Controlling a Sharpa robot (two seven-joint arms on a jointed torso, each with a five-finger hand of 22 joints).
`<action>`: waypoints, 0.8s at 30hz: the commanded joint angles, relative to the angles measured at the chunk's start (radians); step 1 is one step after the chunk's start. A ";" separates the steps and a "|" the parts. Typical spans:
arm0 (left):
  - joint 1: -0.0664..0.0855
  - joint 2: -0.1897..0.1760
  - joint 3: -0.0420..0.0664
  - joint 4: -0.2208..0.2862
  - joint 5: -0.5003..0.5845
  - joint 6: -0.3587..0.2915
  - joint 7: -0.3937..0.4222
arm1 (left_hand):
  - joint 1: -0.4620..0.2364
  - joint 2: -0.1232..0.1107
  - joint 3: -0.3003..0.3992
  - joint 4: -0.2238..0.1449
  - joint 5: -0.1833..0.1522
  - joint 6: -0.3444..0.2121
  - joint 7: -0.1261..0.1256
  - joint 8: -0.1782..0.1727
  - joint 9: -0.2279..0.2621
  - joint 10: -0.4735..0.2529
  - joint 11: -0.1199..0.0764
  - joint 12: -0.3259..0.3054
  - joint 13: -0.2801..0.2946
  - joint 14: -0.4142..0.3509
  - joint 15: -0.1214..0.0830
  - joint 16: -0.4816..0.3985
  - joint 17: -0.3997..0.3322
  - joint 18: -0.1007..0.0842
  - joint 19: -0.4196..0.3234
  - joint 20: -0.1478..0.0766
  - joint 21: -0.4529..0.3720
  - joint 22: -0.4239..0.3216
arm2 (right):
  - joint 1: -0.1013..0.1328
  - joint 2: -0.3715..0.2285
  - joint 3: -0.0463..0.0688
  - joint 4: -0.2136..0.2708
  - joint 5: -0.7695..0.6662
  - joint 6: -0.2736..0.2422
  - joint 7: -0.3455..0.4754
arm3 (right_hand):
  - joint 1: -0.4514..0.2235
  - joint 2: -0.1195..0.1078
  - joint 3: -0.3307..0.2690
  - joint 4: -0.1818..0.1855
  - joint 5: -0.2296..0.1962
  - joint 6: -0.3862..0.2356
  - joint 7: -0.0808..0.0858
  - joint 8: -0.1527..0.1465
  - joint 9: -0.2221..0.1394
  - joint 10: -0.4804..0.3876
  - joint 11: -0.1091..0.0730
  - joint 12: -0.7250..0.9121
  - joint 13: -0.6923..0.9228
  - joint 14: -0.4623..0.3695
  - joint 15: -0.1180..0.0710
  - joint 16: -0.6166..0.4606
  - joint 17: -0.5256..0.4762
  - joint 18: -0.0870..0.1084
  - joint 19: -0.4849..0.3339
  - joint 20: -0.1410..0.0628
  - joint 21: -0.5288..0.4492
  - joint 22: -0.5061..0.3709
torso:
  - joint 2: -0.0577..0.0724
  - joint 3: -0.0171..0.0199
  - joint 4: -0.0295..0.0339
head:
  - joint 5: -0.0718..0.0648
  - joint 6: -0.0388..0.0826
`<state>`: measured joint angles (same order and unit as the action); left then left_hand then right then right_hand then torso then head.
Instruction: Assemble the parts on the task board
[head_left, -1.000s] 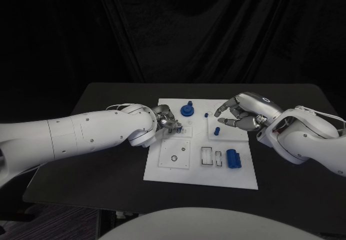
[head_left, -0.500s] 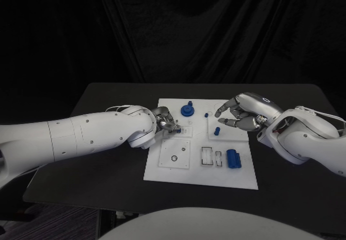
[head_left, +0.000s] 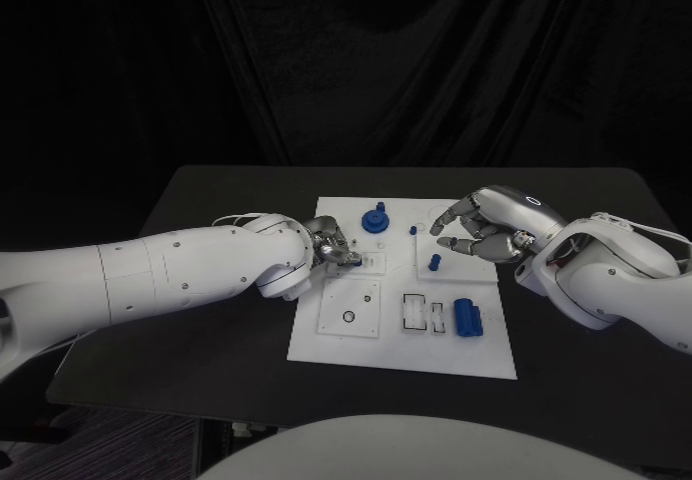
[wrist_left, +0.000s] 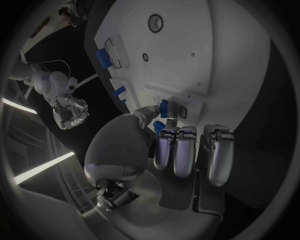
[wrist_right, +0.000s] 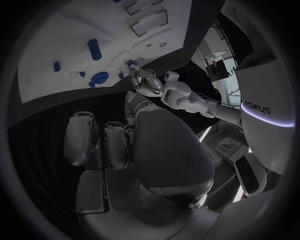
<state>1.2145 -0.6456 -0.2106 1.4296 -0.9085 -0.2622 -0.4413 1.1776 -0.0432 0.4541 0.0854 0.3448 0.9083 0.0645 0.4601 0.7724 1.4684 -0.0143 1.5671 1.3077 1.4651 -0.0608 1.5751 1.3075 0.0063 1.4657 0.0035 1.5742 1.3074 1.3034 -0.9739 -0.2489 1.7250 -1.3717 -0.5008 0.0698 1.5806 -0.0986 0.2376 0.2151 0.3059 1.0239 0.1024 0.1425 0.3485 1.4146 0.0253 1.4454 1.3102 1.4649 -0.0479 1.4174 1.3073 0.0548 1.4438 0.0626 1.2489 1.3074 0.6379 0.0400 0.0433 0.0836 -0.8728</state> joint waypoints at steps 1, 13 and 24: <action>-0.006 0.001 -0.001 0.003 0.005 -0.008 0.016 | 0.000 -0.006 0.019 -0.025 -0.011 0.007 -0.017 0.001 -0.001 0.102 -0.008 0.004 0.263 0.106 -0.005 -0.004 0.263 -0.006 0.105 -0.007 -0.003 0.263 | -0.003 0.000 0.001 0.000 -0.002 0.007 -0.020 | 0.009 -0.001 0.006 0.001 0.005 0.006 0.002 -0.005 0.001 -0.007 -0.001 -0.003 0.091 0.048 0.005 -0.004 0.086 0.017 -0.007 0.003 -0.003 0.166 | 0.001 -0.0009 -0.0004 | 0.001 0.000; -0.010 -0.001 -0.001 0.003 0.005 -0.011 0.022 | 0.008 -0.006 0.011 -0.036 -0.086 0.012 -0.019 -0.002 -0.001 0.102 -0.010 0.004 0.263 0.106 -0.007 -0.004 0.263 -0.006 0.105 -0.007 -0.003 0.263 | -0.003 0.000 0.001 -0.001 0.003 0.012 -0.023 | 0.010 -0.001 0.006 0.000 0.006 0.009 0.002 -0.005 0.002 -0.010 -0.001 -0.005 0.088 0.047 0.005 -0.006 0.084 0.018 -0.008 0.003 -0.005 0.165 | 0.000 -0.0007 0.0009 | 0.001 0.000; -0.012 0.002 0.000 0.000 0.005 0.002 0.035 | -0.076 -0.011 -0.114 0.056 -0.183 0.026 -0.012 -0.027 -0.022 0.102 -0.002 0.004 0.263 0.106 0.000 -0.004 0.263 -0.006 0.105 -0.001 -0.003 0.263 | -0.004 0.001 0.001 -0.001 0.004 0.017 -0.026 | 0.010 -0.001 0.006 0.000 0.006 0.009 0.002 -0.005 0.002 -0.010 -0.001 -0.005 0.088 0.047 0.005 -0.006 0.084 0.018 -0.008 0.003 -0.005 0.165 | 0.000 -0.0010 0.0012 | 0.001 0.000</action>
<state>1.2038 -0.6462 -0.2114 1.4290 -0.9085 -0.2716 -0.4277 1.1107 -0.0545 0.3490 0.1380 0.1649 0.9345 0.0483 0.4374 0.7536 1.4651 -0.0174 1.5671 1.3077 1.4651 -0.0607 1.5751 1.3075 0.0063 1.4656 0.0035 1.5742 1.3074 1.3021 -0.9727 -0.2489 1.7237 -1.3684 -0.4907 0.0633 1.5805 -0.0987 0.2376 0.2151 0.3059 1.0275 0.1059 0.1425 0.3493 1.4111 0.0216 1.4453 1.3102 1.4649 -0.0479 1.4174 1.3073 0.0548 1.4401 0.0663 1.2489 1.3073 0.6378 0.0389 0.0443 0.0848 -0.8728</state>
